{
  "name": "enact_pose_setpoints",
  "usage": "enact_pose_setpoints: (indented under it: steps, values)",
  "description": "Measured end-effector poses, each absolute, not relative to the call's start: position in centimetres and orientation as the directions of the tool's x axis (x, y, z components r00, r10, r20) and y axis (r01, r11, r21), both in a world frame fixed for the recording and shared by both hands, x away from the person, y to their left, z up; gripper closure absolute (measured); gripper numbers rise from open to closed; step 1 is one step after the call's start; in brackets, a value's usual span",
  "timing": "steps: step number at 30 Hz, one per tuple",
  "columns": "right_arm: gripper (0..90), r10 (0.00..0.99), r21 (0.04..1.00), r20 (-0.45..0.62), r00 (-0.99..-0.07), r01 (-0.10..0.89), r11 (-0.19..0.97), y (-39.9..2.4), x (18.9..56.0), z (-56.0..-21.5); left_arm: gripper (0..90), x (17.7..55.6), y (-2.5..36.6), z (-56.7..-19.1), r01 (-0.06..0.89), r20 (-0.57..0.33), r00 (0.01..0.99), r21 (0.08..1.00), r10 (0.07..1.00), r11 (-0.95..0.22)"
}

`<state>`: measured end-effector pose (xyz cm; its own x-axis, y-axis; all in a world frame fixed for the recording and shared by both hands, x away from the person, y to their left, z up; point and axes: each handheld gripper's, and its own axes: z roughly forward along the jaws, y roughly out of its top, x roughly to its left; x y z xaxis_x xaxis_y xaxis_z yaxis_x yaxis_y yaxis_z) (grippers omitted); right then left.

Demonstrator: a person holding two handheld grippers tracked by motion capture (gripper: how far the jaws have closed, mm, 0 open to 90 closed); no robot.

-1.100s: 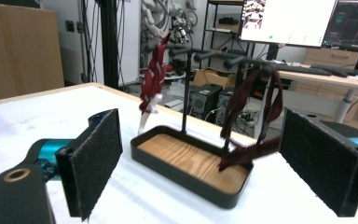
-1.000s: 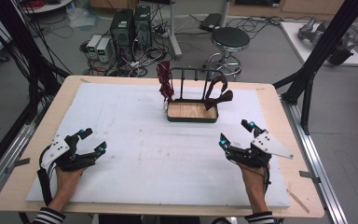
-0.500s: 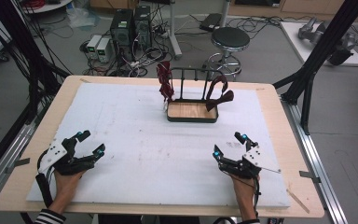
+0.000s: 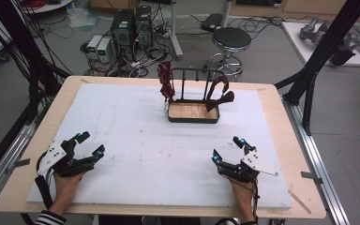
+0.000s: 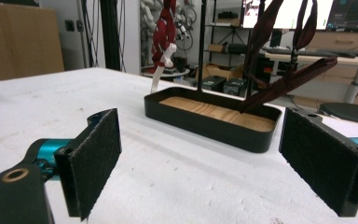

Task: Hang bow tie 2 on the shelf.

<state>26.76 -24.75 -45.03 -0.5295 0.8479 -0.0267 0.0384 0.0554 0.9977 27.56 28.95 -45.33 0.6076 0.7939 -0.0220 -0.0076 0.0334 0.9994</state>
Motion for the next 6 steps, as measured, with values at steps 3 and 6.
enact_pose_setpoints:
  steps: [3,6]
  values:
    - [12.0,0.850,0.998,-0.025,-0.527,0.043,0.056,-24.87,26.80,-45.17,19.8,27.56,28.92,-45.34,-0.006,-0.018,0.609,1.000,0.793,0.028]
    - [12.0,0.853,0.998,-0.013,-0.522,0.047,0.045,-25.03,26.72,-45.24,19.8,27.54,28.93,-45.35,-0.007,-0.019,0.609,1.000,0.793,0.029]
